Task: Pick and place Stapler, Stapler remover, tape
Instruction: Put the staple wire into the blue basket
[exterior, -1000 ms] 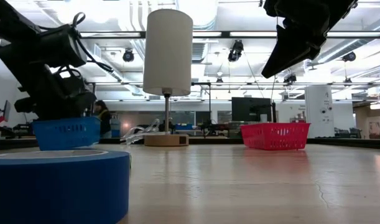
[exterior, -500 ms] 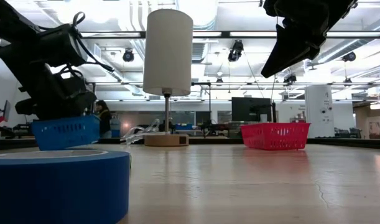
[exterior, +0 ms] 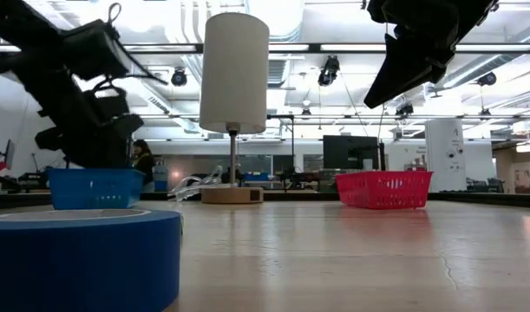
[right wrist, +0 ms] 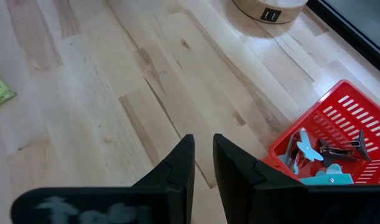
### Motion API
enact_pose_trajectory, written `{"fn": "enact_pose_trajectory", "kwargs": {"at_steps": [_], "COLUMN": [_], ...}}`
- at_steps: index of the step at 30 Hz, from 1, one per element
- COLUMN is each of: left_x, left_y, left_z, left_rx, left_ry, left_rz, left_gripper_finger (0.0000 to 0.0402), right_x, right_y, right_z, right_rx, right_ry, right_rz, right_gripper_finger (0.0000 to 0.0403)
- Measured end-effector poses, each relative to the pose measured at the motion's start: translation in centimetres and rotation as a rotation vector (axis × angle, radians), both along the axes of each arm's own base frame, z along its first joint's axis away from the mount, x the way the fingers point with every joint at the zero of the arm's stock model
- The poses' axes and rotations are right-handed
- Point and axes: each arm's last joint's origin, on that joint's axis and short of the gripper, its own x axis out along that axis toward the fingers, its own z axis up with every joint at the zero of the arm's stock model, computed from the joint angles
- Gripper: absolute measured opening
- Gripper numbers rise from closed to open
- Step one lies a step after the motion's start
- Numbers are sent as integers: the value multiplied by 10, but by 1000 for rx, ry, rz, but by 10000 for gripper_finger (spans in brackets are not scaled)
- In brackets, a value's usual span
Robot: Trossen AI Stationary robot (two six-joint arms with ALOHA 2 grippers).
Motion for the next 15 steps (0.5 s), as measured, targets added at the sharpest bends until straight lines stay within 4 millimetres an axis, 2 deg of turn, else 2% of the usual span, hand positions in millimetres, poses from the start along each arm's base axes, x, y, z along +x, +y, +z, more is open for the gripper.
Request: {"fn": "enact_pose_trajectory", "kwargs": {"at_steps": [4, 8, 12, 15], "left_x": [11, 27, 43, 51], "left_y": [-2, -13, -36, -57], "left_z": [18, 41, 56, 59], "left_rx": [16, 17, 49, 50], "left_ry": [-30, -126, -237, -307], "left_rz": [-69, -224, -505, -708], "left_gripper_finger": [192, 193, 191, 191], "right_x": [0, 0, 0, 0], "right_y": [0, 0, 0, 0], "right_z": [0, 0, 0, -1], "right_rx": [0, -2, -5, -5], "right_ry": [1, 2, 4, 5], "right_rz": [0, 2, 4, 5], "right_gripper_finger": [52, 52, 52, 52]}}
